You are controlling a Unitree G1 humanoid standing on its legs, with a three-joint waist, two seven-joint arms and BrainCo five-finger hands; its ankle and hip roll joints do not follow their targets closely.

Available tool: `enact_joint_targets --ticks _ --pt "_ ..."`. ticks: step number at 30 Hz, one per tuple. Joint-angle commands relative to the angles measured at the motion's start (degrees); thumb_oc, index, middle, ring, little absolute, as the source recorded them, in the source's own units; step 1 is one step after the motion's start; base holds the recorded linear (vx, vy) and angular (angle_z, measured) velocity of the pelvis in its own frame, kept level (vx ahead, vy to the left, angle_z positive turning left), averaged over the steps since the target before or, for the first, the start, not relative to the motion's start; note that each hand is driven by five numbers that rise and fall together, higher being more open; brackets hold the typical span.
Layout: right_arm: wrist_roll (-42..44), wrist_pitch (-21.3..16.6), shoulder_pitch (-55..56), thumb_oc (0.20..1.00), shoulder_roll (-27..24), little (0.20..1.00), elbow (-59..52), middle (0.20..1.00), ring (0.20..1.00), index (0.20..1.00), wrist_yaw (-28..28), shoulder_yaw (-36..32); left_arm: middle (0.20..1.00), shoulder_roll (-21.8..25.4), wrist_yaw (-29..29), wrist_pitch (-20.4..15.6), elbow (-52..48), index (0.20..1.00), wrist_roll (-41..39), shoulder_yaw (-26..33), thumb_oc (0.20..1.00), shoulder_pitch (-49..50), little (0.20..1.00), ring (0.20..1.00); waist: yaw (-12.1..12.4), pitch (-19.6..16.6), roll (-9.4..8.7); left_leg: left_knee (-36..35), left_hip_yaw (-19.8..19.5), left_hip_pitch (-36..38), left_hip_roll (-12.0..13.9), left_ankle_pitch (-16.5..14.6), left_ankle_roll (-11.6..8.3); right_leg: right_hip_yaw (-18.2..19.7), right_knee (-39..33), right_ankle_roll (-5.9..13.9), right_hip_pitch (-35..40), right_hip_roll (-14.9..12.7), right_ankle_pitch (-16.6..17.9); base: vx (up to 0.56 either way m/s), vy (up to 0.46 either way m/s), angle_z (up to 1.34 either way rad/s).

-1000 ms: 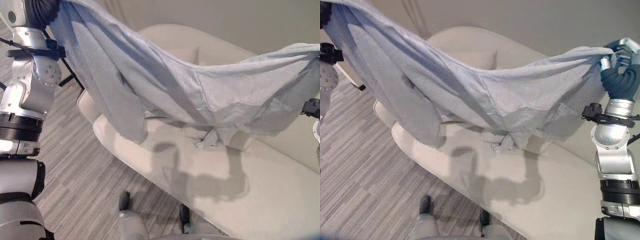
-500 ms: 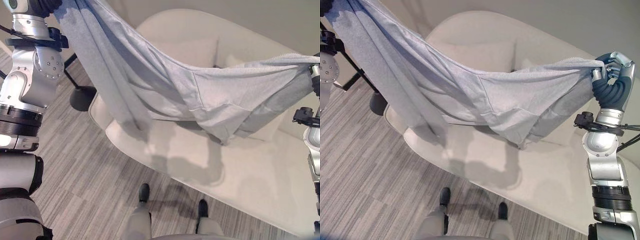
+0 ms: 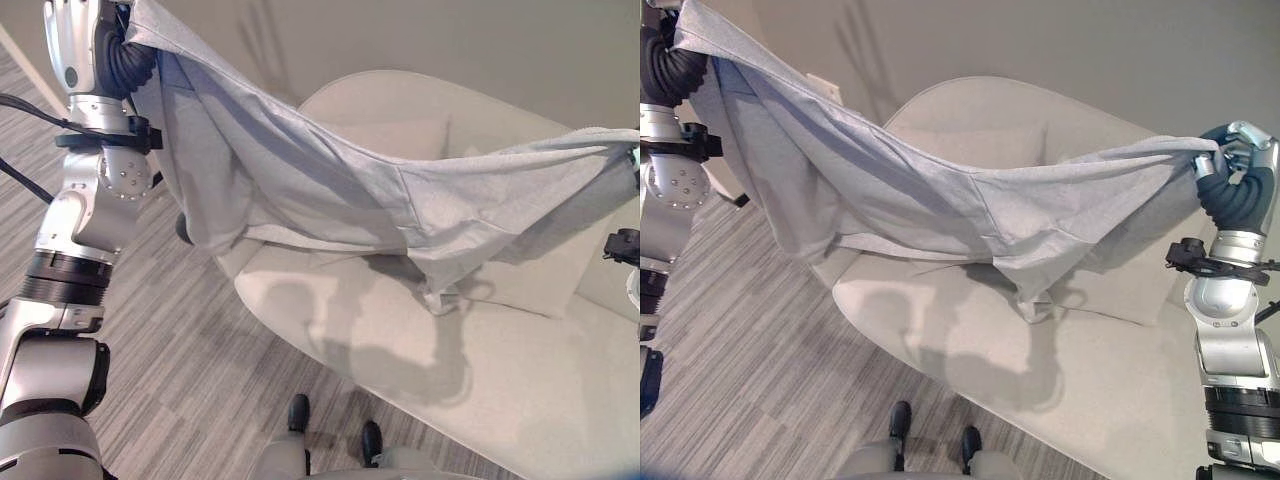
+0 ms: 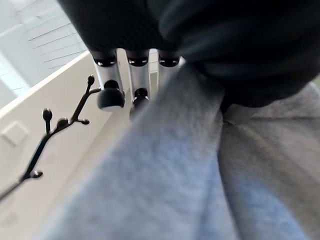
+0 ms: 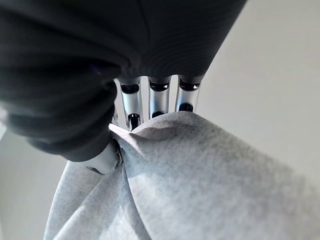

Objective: Hang the clothes on the sofa on the clothes rack.

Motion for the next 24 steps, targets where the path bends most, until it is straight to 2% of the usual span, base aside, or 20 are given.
enact_joint_targets --ticks 1,2,3,5,6,7,8,9,10,11,13,15,17,19,21,22,24 --pt "0.21 -2.80 0.00 0.200 -2.79 0.200 -1.92 0.200 0.200 0.200 -2.82 -3.87 0.200 3.14 3.86 -1.19 1.90 0.200 -0.99 0.35 0.200 -9.68 0.200 0.200 -0.71 -3.03 -1.92 -7.79 -1.76 -1.80 10.72 4.84 -4.38 -1.65 -7.06 8.48 7.36 -2.77 0.52 0.27 0.419 0.20" --pt "-0.64 -2.66 0.88 0.200 -2.53 0.200 -1.79 0.200 0.200 0.200 -3.80 -4.07 0.200 3.44 5.04 -1.61 2.02 0.200 -1.64 -1.21 0.200 -10.66 0.200 0.200 -0.33 -3.10 -1.64 -7.40 -3.75 -3.99 12.98 7.30 -5.75 -0.42 -8.68 9.70 9.46 -4.89 0.24 0.37 0.506 0.14" --pt "-1.17 -2.44 1.41 0.200 -2.30 0.200 -2.34 0.200 0.200 0.200 -3.02 -3.74 0.200 3.54 5.24 -1.70 1.73 0.200 -1.94 -1.21 0.200 -10.91 0.200 0.200 0.21 -3.63 -1.40 -6.20 -5.84 -3.29 12.92 6.37 -6.26 0.26 -9.56 10.39 10.79 -6.75 1.04 0.47 0.663 0.03" --pt "-1.97 -1.72 2.17 0.200 -2.27 0.200 -2.58 0.200 0.200 0.200 -2.23 -4.87 0.200 3.04 4.87 -1.23 0.74 0.200 -1.11 -0.10 0.200 -10.07 0.200 0.200 0.17 -4.35 -0.13 -5.13 -5.82 -2.01 12.08 4.26 -6.79 0.06 -9.33 11.92 11.04 -9.83 3.74 0.36 0.493 -0.49" --pt "-1.96 -1.70 2.33 0.200 -2.47 0.200 -2.66 0.200 0.200 0.200 -2.19 -4.92 0.200 2.83 4.78 -1.14 0.45 0.200 -0.99 0.32 0.200 -9.59 0.200 0.200 0.20 -4.47 -0.20 -4.90 -5.65 -2.04 11.72 4.01 -6.64 0.01 -9.74 12.13 11.26 -10.25 3.90 0.34 0.548 -1.06" --pt "-2.14 -1.32 1.37 0.200 -2.21 0.200 -2.59 0.200 0.200 0.200 -1.96 -5.14 0.200 2.08 4.66 -1.16 -0.38 0.200 -0.75 0.25 0.200 -9.83 0.200 0.200 -1.06 -4.56 0.20 -4.73 -4.35 -0.77 9.75 2.31 -6.31 0.18 -8.50 12.07 9.24 -12.65 9.38 0.21 0.462 -0.83" --pt "-1.64 -1.26 -0.55 0.200 -1.79 0.200 -1.87 0.200 0.200 0.200 -2.74 -4.42 0.200 2.26 4.97 -1.04 -0.75 0.200 -0.76 0.01 0.200 -9.85 0.200 0.200 -1.17 -4.74 0.05 -4.82 -2.37 -0.98 8.55 1.78 -5.63 0.25 -8.16 12.42 7.09 -14.10 14.92 0.21 0.574 -0.44" --pt "-1.45 -1.28 -2.51 0.200 -1.60 0.200 -1.58 0.200 0.200 0.200 -3.08 -3.40 0.200 3.31 5.27 -0.56 -1.41 0.200 -0.61 -0.13 0.200 -9.99 0.200 0.200 -0.71 -4.78 0.22 -5.22 -0.47 -0.83 8.46 1.73 -5.19 -1.28 -7.96 12.14 5.51 -14.57 17.28 0.06 0.390 -0.28" --pt "-1.30 -1.55 -3.34 0.200 -1.32 0.200 -1.66 0.200 0.200 0.200 -3.19 -2.78 0.200 3.84 5.37 -0.35 -1.96 0.200 -0.16 -0.16 0.200 -10.30 0.200 0.200 -0.33 -4.98 0.45 -5.84 1.14 -0.55 8.54 1.71 -4.94 -3.13 -7.87 11.90 5.11 -14.67 17.81 0.05 0.410 -0.67" --pt "-1.21 -1.80 -4.58 0.200 -1.59 0.200 -1.47 0.200 0.200 0.200 -3.53 -2.12 0.200 4.23 5.17 -0.36 -2.65 0.200 0.40 -0.45 0.200 -10.41 0.200 0.200 -0.58 -5.17 0.25 -7.64 2.83 -0.02 7.75 2.52 -4.36 -3.05 -7.32 10.93 4.27 -13.19 18.32 0.10 0.432 -0.76" --pt "-1.15 -2.12 -5.30 0.200 -3.01 0.200 -1.63 0.200 0.200 0.200 -3.59 -2.23 0.200 4.07 4.85 -0.67 -3.05 0.200 0.79 -0.52 0.200 -10.69 0.200 0.200 -1.17 -5.87 0.39 -10.34 4.49 1.25 5.85 2.93 -3.30 -1.63 -5.93 9.69 2.91 -8.72 15.13 0.15 0.426 -0.46" --pt "-0.81 -2.64 -5.22 0.200 -3.94 0.200 -1.89 0.200 0.200 0.200 -3.23 -2.46 0.200 3.31 4.16 -0.68 -2.72 0.200 0.80 -0.59 0.200 -10.75 0.200 0.200 -1.43 -6.48 0.11 -10.76 6.07 2.87 4.02 0.97 -2.66 -2.23 -6.02 8.73 2.77 -3.69 10.23 0.19 0.371 -0.13" --pt "-0.78 -2.70 -4.66 0.200 -3.91 0.200 -2.09 0.200 0.200 0.200 -3.00 -3.35 0.200 2.44 3.41 -0.77 -2.99 0.200 0.70 -0.05 0.200 -10.32 0.200 0.200 -1.93 -6.02 -0.15 -10.76 6.12 4.19 1.74 0.90 -1.93 -1.25 -6.01 7.86 1.50 1.40 7.60 0.12 0.242 -0.03" --pt "-1.16 -3.17 -3.86 0.200 -4.02 0.200 -2.70 0.200 0.200 0.200 -3.29 -4.46 0.200 0.73 2.75 -0.99 -2.88 0.200 0.67 0.73 0.200 -9.29 0.200 0.200 -3.07 -4.93 -0.18 -10.76 5.68 6.40 -0.73 0.01 -1.19 1.58 -5.35 6.58 -0.54 6.67 6.30 0.15 0.212 0.04" --pt "-0.76 -2.98 -2.82 0.200 -4.25 0.200 -2.94 0.200 0.200 0.200 -2.65 -5.20 0.200 -1.59 2.23 -0.96 -2.34 0.200 0.67 1.13 0.200 -8.50 0.200 0.200 -3.54 -4.06 0.29 -10.76 4.64 8.33 -2.14 -0.57 -0.50 3.98 -5.32 5.62 0.32 8.01 5.73 0.17 0.162 0.49" --pt "-0.43 -3.05 -2.42 0.200 -3.45 0.200 -2.98 0.200 0.200 0.200 -2.78 -5.83 0.200 -3.10 1.66 -1.48 -2.87 0.200 0.84 2.69 0.200 -6.11 0.200 0.200 -3.45 -3.81 0.75 -10.76 3.67 10.44 -2.95 -1.36 0.16 4.99 -5.84 5.25 1.27 8.56 6.68 0.15 0.096 0.88" --pt "-0.05 -3.10 -2.81 0.200 -3.63 0.200 -2.82 0.200 0.200 0.200 -2.32 -5.09 0.200 -3.31 1.17 -1.88 -3.64 0.200 0.40 3.69 0.200 -4.73 0.200 0.200 -3.27 -3.60 1.13 -9.74 2.39 11.68 -3.70 -2.02 1.26 6.05 -5.55 4.95 1.64 8.73 6.96 0.09 0.063 0.58"
